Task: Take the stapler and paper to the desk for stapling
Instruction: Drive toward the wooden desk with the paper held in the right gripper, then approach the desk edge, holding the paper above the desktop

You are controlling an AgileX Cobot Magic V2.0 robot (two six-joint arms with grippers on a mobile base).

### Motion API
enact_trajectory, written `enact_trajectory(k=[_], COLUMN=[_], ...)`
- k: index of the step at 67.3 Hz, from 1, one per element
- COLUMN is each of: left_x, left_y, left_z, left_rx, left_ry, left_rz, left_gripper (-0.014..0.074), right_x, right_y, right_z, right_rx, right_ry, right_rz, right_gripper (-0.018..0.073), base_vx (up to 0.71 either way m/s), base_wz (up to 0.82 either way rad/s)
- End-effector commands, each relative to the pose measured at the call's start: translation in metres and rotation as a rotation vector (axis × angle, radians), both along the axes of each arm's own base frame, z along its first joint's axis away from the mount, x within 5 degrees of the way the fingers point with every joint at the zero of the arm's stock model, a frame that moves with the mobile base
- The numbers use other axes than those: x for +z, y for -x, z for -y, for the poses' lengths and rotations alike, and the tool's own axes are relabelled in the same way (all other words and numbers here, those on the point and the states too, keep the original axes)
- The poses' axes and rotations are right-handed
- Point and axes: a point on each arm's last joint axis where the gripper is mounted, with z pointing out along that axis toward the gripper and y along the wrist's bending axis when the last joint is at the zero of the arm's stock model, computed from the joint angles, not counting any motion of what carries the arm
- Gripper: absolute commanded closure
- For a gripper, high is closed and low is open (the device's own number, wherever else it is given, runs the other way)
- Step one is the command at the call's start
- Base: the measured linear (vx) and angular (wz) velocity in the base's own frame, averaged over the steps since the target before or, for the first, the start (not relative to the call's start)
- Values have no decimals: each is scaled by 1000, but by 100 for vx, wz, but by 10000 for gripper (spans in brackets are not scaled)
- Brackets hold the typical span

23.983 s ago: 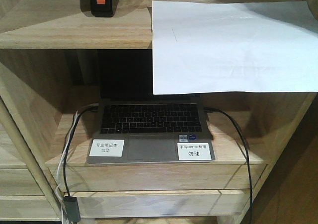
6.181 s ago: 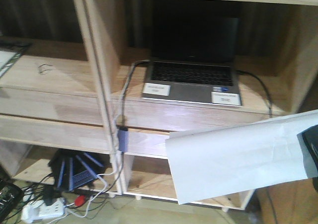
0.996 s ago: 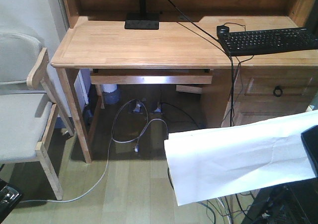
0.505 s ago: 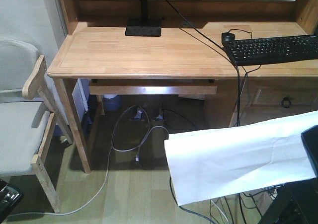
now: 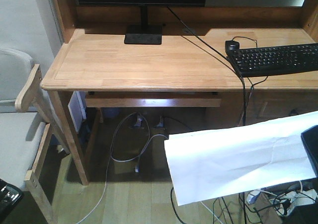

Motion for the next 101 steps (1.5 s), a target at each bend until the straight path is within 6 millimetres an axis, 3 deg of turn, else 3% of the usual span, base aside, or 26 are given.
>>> enact_trajectory(k=[1,101], left_x=[19,19], left_y=[-2,-2], left_z=[1,1], left_rx=[-1,-1], left_ry=[59,59], left_rz=[116,116], left_gripper=[603,603], right_x=[6,6], right_y=[11,11], right_z=[1,1], right_rx=[42,42], right_ry=[-70,-70], right_rz=[133,133], right_gripper=[561,561], base_vx=[15,13], base_wz=[0,0])
